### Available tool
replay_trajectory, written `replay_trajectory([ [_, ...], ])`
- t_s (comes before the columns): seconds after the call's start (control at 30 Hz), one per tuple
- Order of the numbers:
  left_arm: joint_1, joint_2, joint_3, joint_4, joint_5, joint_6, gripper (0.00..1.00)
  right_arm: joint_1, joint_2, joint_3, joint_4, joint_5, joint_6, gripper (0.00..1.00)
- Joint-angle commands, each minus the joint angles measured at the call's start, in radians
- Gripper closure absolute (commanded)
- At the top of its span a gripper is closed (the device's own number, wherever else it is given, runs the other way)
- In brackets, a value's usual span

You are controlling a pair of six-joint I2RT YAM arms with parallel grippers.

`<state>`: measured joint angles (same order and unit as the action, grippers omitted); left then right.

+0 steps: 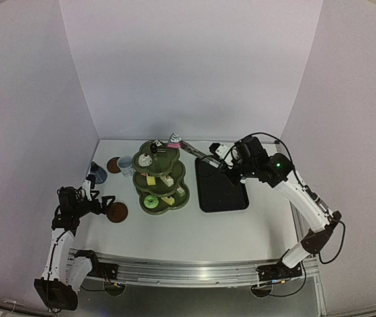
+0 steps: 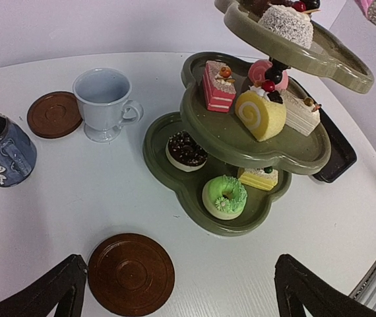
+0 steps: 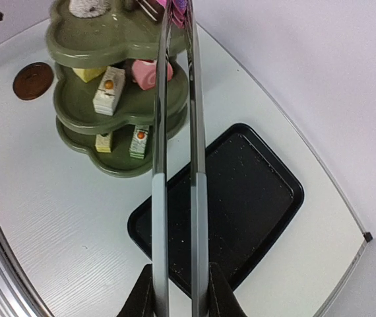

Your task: Serve the afternoon tea

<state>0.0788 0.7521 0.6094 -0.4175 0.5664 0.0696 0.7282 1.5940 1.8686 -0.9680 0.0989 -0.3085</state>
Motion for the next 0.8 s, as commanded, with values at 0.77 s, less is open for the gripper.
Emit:
replay_trajectory([
  [0.77, 0.002, -0.038, 0.019, 0.031, 0.016, -0.007, 0.0, 0.143, 0.23, 0.378, -0.21, 0.171, -0.345, 1.0],
])
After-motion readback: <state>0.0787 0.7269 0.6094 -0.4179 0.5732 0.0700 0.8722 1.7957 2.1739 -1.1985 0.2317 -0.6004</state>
